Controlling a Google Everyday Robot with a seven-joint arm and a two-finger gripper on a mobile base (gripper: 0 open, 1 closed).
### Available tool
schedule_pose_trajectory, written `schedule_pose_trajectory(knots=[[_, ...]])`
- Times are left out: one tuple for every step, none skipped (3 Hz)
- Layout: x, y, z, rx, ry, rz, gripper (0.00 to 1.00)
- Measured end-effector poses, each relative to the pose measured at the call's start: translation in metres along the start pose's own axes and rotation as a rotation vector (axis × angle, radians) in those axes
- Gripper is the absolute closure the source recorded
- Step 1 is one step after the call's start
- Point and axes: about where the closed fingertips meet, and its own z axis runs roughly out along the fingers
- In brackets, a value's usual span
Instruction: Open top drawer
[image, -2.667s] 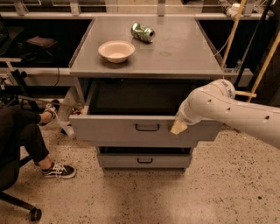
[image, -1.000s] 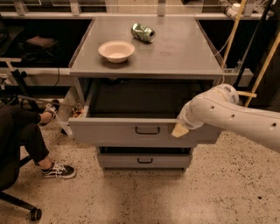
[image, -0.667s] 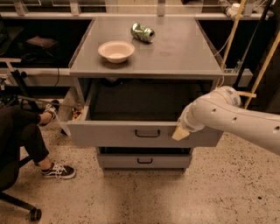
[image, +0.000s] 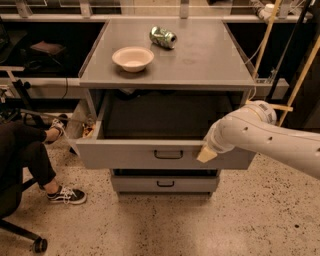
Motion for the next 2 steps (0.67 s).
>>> schedule_pose_trajectory(knots=[[-0.0015,0.0001,-0.0015,0.0,0.0,0.0,1.0],[0.0043,0.0076,-0.0048,-0.001,0.002,0.007,1.0]])
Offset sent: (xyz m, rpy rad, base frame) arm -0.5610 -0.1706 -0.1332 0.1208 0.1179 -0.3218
